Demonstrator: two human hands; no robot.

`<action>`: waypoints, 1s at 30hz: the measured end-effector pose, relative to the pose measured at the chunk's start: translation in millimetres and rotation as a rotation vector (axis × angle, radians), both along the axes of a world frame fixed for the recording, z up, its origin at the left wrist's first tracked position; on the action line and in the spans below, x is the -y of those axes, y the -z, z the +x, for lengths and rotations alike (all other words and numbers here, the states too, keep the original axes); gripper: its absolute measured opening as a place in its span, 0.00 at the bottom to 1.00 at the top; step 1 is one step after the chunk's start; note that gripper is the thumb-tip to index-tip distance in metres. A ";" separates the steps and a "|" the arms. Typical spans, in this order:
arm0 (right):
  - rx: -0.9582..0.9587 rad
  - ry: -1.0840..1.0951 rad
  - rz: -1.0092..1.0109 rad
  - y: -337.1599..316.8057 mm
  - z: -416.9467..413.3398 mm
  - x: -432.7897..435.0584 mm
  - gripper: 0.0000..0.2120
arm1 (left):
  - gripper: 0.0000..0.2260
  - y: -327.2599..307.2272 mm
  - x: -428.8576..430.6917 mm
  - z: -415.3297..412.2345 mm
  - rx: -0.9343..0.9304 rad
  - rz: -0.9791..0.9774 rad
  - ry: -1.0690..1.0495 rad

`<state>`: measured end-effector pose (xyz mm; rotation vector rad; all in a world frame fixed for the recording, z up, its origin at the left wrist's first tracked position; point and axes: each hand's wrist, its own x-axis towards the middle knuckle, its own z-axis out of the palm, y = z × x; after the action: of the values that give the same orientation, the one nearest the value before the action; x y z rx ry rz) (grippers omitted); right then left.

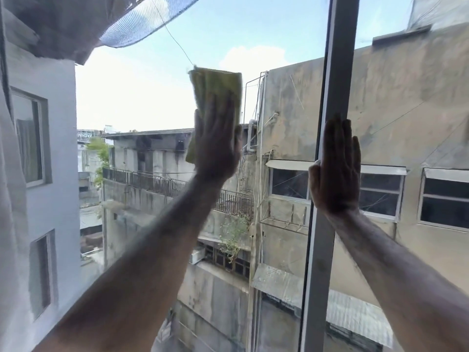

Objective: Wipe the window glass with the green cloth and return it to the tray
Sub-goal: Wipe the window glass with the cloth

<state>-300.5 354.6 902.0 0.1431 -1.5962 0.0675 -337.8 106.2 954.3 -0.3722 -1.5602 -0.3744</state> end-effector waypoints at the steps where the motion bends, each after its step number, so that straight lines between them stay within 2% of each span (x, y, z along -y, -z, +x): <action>1: -0.003 -0.003 0.001 0.1 0.1 -0.4 0.41 | 0.25 11.8 -21.6 1.6 -0.048 -0.110 0.011; 4: -0.007 0.000 0.002 0.6 0.7 -1.1 0.41 | 0.23 72.7 -43.8 4.1 -0.064 -0.392 0.042; 7: -0.014 -0.007 -0.007 1.1 0.0 -0.6 0.41 | 0.23 128.0 7.1 -4.7 -0.019 -0.433 0.008; 10: -0.013 -0.015 -0.022 1.3 0.2 1.1 0.42 | 0.25 143.0 78.6 -9.1 0.056 -0.162 -0.064; 13: 0.000 0.000 -0.020 1.1 1.1 0.3 0.42 | 0.26 86.2 110.7 -14.5 0.182 0.274 -0.063; 15: -0.008 0.006 -0.016 1.8 1.0 0.7 0.42 | 0.27 31.5 99.6 -16.2 0.170 0.377 -0.035; 17: -0.026 -0.003 -0.011 1.5 -0.4 1.0 0.42 | 0.27 -11.9 66.2 -15.9 0.128 0.285 -0.038; 19: -0.047 -0.014 -0.002 1.3 -2.1 0.1 0.41 | 0.26 -25.5 19.3 -12.7 0.055 0.087 -0.045; 22: -0.057 -0.018 0.009 1.0 -4.6 -2.5 0.40 | 0.24 15.4 -32.4 -5.3 -0.046 -0.162 -0.040; 26: -0.064 -0.018 0.021 1.3 -4.9 -3.4 0.37 | 0.27 91.5 -32.9 -0.8 0.005 -0.220 -0.021; 30: -0.049 -0.010 0.008 0.2 -4.4 -2.3 0.38 | 0.25 93.1 -24.8 12.8 0.045 -0.241 -0.071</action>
<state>-304.9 356.9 901.8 0.1581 -1.5467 0.0652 -325.0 131.0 861.2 -0.4955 -1.6631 -0.1405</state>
